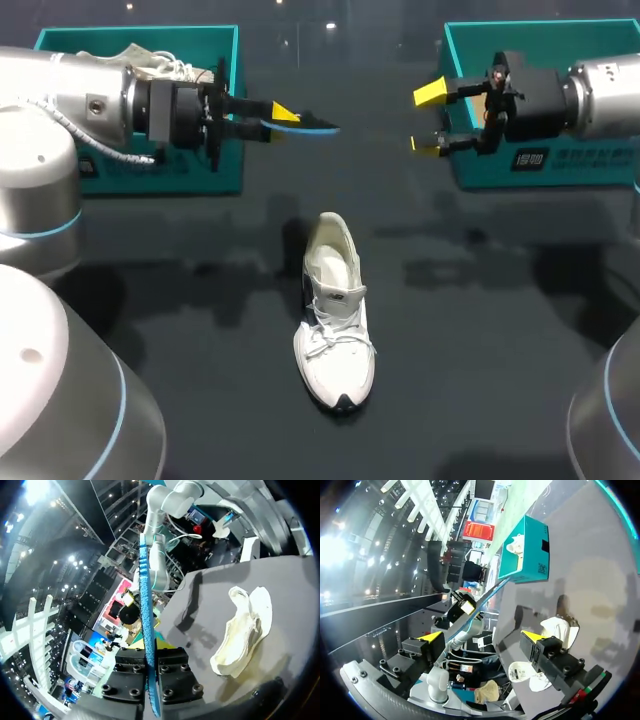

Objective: Take the shoe out of the shoebox, open the shoe tongue, remove and reinsert the insole, then place the shoe into the shoebox

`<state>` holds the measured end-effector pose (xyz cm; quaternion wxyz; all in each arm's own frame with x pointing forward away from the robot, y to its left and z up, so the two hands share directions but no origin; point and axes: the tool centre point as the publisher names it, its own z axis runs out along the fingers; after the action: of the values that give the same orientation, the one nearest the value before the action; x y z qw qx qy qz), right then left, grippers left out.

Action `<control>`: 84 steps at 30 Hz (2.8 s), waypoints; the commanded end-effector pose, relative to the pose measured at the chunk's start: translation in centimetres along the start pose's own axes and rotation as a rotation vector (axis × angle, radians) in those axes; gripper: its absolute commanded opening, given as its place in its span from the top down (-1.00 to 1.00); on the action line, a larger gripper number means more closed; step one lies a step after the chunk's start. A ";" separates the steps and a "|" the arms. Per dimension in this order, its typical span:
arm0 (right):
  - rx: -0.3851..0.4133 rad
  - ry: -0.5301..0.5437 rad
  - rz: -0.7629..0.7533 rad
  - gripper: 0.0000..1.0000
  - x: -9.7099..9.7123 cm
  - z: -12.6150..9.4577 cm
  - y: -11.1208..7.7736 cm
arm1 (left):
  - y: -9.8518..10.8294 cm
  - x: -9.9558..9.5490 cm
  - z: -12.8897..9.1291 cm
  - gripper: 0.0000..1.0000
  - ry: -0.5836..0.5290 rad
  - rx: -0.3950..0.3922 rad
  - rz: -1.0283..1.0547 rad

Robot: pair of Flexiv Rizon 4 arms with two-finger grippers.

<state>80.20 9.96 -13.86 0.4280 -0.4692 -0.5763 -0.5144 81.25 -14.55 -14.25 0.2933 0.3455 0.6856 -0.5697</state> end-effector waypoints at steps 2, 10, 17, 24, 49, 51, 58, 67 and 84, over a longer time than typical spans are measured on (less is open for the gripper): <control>-0.038 -0.032 0.003 -1.00 1.1 -2.1 -2.0 | 0.5 -0.4 0.0 1.00 0.069 0.073 -0.620; 0.017 -0.061 0.006 -1.00 1.6 -3.1 -2.0 | 0.5 -0.4 0.0 1.00 0.069 0.073 -0.620; 0.034 -0.050 -0.004 -1.00 1.4 -2.5 -1.5 | 0.7 -1.7 -0.3 1.00 -0.036 0.142 -1.057; 0.042 -0.042 -0.005 -1.00 1.2 -2.3 -1.3 | 0.3 -1.5 -0.3 1.00 -0.003 -0.001 -1.244; 0.031 -0.048 -0.001 -1.00 1.1 -2.3 -1.4 | -0.1 0.9 1.9 1.00 0.021 0.079 -1.647; 0.031 -0.048 -0.001 -1.00 1.1 -2.3 -1.4 | -0.2 1.1 1.9 1.00 0.016 0.124 -1.681; 0.031 -0.048 -0.001 -1.00 1.1 -2.3 -1.4 | 0.0 1.1 1.7 1.00 -0.068 0.154 -1.687; 0.031 -0.048 -0.001 -1.00 1.1 -2.3 -1.4 | 0.4 1.6 2.6 1.00 -0.043 0.158 -1.853; 0.031 -0.048 -0.001 -1.00 1.1 -2.3 -1.4 | 1.8 3.0 4.0 1.00 0.105 0.323 -2.363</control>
<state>78.71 7.71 -12.82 0.4217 -0.4729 -0.5939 -0.4957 80.47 -17.66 -17.44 -0.4501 -0.4384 0.5360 -0.5639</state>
